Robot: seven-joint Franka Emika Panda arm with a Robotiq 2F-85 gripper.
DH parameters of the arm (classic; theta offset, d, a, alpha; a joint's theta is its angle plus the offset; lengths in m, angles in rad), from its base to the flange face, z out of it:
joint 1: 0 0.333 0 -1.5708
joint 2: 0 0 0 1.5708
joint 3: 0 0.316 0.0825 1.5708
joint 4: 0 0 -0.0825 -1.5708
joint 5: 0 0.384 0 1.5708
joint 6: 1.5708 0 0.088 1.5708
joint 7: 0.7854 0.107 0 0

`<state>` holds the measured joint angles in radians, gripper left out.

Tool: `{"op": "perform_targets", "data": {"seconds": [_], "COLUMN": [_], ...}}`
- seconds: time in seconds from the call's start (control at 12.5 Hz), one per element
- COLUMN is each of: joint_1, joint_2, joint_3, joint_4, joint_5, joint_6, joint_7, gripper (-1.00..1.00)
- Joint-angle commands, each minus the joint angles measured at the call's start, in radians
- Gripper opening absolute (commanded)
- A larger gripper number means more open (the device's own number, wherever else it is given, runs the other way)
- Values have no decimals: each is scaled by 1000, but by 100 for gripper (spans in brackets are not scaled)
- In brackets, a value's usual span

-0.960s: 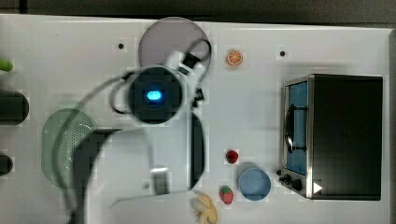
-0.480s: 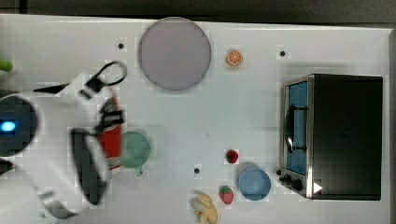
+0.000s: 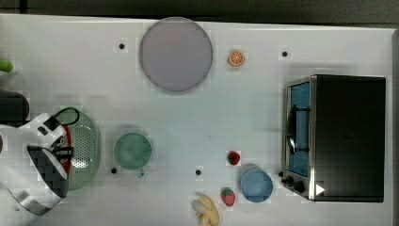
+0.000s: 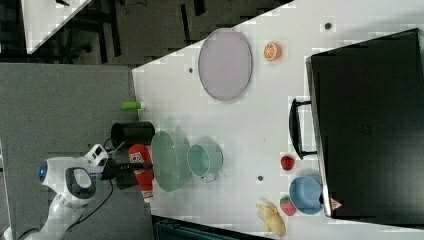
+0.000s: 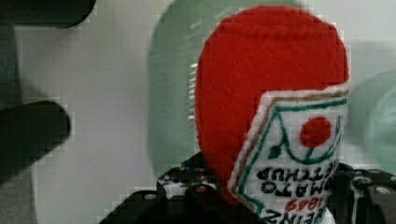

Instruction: Pick Ketchup from the table and place it in strainer.

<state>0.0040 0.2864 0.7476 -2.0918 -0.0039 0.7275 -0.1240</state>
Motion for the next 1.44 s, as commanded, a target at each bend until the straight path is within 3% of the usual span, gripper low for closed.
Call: {"op": "perform_targets", "data": {"seconds": [0.08, 0.32, 0.4, 0.64, 0.72, 1.04, 1.44], "joint_1": [7, 22, 23, 22, 20, -19, -165], "joint_2": [41, 146, 175, 209, 192, 34, -220], "joint_3": [-27, -42, -49, -61, -61, -63, -120], "joint_4": [18, 17, 17, 28, 34, 72, 122], "joint_5": [-39, -96, -117, -150, -149, -137, -125], "joint_6": [89, 177, 187, 248, 245, 136, -138], "joint_7": [167, 174, 174, 178, 191, 341, 341], "gripper": [21, 21, 30, 95, 100, 100, 100]}}
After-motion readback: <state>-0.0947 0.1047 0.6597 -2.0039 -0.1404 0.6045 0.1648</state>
